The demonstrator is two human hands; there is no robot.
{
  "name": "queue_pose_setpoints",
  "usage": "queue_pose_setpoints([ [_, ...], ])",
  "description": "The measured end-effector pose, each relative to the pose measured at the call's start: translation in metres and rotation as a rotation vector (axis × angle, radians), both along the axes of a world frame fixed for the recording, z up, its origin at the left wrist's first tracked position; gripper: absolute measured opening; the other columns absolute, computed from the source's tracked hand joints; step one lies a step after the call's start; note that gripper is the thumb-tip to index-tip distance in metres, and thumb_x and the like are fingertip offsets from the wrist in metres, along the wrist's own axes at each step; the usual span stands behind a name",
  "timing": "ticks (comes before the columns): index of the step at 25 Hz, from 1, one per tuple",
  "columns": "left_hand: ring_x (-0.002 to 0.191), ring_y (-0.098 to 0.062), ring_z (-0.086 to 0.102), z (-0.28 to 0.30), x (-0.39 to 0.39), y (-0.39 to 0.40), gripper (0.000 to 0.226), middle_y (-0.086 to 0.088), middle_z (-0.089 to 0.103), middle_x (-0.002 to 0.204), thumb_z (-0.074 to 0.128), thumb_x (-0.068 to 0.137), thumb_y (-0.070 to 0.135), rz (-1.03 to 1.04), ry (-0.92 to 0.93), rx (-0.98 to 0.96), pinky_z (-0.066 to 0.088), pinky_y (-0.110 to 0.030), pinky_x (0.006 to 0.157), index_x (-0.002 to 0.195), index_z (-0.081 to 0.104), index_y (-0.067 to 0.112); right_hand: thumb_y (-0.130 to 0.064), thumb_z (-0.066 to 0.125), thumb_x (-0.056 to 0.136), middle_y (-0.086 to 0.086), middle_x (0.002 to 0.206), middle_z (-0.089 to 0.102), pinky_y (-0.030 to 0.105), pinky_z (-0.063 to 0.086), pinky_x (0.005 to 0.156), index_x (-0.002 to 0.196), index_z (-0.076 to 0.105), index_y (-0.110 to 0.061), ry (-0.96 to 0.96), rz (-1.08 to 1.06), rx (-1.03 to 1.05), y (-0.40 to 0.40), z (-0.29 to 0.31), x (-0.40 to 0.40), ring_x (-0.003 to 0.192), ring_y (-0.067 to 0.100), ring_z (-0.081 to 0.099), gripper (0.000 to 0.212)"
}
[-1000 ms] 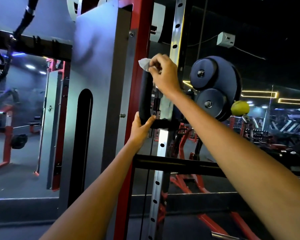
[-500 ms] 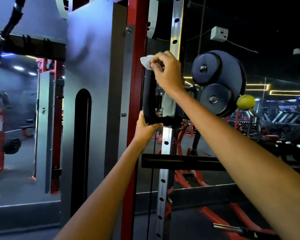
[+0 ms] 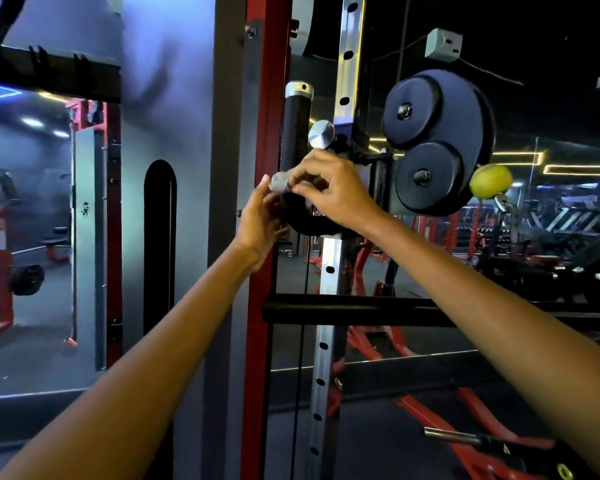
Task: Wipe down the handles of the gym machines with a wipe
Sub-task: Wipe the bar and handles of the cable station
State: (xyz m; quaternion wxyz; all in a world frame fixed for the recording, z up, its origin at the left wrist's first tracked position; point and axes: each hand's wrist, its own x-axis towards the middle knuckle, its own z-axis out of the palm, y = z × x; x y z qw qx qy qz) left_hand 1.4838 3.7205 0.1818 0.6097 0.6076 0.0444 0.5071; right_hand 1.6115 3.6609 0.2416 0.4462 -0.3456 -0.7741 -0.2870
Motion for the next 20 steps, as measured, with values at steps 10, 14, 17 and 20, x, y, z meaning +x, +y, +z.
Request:
queue_pose_setpoints([
  [10,0.069,-0.007,0.063,0.04,0.016,-0.015,0.023,-0.002,0.061,0.088,0.054,0.095,0.019,0.329,0.006,0.239,0.055,-0.022,0.063,0.112,0.047,0.005,0.004,0.07,0.077,0.0,0.083,0.065,0.013,0.047,0.075,0.084,0.065,-0.007,0.214,0.123,-0.464,-0.003,-0.009,0.026,0.077,-0.002,0.06,0.014],
  [14,0.073,-0.007,0.062,0.039,0.016,-0.016,0.013,0.001,0.06,0.086,0.052,0.097,0.022,0.358,0.023,0.237,0.053,-0.018,0.068,0.103,0.045,0.012,-0.003,0.071,0.079,0.011,0.088,0.068,0.02,0.05,0.077,0.085,0.068,-0.005,0.219,0.02,-0.551,0.005,-0.019,0.049,0.079,0.006,0.062,0.008],
  [17,0.069,-0.007,0.062,0.04,0.014,-0.02,0.009,0.001,0.06,0.084,0.052,0.097,0.02,0.367,0.021,0.25,0.054,-0.019,0.066,0.096,0.044,0.015,-0.009,0.071,0.08,0.008,0.081,0.067,0.023,0.051,0.072,0.084,0.069,-0.005,0.32,-0.016,-0.524,0.007,-0.027,0.056,0.075,0.009,0.061,0.006],
  [20,0.061,-0.007,0.061,0.04,0.013,-0.024,0.011,-0.001,0.058,0.084,0.051,0.097,0.021,0.363,0.025,0.251,0.053,-0.02,0.058,0.098,0.043,0.015,-0.008,0.067,0.084,0.011,0.084,0.067,0.022,0.052,0.072,0.087,0.069,0.001,0.408,-0.169,-0.446,0.004,-0.03,0.056,0.074,0.008,0.056,0.009],
])
